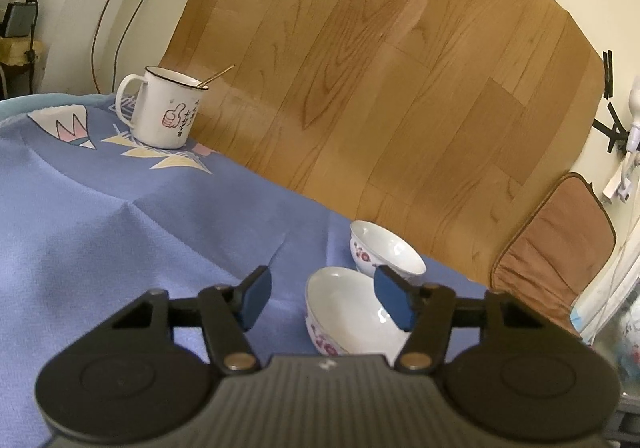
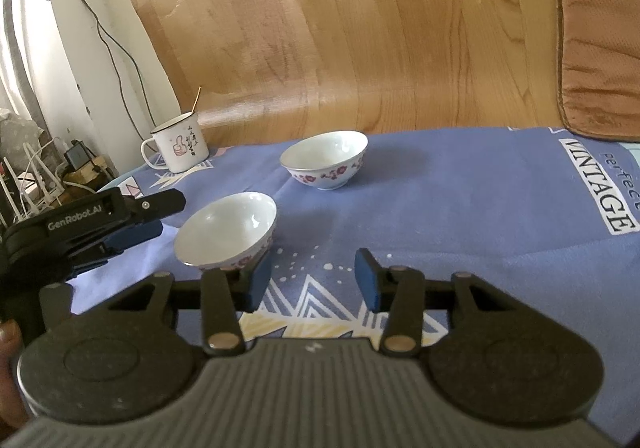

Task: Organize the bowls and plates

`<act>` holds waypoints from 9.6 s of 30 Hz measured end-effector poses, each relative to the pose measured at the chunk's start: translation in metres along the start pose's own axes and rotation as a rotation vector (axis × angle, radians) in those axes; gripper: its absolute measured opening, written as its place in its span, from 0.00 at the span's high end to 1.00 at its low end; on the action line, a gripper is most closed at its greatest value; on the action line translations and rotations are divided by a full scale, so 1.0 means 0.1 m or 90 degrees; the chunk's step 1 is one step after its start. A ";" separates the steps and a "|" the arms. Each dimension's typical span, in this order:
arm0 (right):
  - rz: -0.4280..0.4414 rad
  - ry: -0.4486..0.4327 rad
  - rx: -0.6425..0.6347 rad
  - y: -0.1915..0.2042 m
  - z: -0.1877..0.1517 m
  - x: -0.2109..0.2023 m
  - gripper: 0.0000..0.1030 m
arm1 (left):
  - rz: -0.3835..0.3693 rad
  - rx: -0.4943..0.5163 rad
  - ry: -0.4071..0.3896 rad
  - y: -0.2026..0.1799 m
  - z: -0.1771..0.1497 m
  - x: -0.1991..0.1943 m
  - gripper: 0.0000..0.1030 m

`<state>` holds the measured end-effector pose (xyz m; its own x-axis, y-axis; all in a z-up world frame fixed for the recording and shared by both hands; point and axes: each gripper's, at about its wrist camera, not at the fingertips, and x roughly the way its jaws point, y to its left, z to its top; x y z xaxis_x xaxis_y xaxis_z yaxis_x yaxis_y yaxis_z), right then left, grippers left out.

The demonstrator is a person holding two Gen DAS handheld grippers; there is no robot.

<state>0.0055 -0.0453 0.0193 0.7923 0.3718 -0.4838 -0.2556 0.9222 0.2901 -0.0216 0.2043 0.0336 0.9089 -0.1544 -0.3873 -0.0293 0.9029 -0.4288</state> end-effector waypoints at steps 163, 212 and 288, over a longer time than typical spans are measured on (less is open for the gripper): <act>-0.126 -0.126 0.093 -1.27 -0.02 -0.91 0.75 | -0.041 0.226 0.148 -1.74 -0.55 0.73 0.59; -0.050 -0.051 0.041 -0.57 0.00 0.00 0.75 | 0.035 0.124 0.080 -0.96 -0.34 0.72 0.50; -0.051 -0.052 0.042 -0.58 0.00 0.00 0.74 | 0.037 0.126 0.087 -0.95 -0.32 0.74 0.50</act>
<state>0.0203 -0.0989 0.0026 0.8517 0.2854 -0.4395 -0.1553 0.9384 0.3086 0.0346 0.0939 0.0196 0.8426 -0.1406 -0.5198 0.0141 0.9708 -0.2396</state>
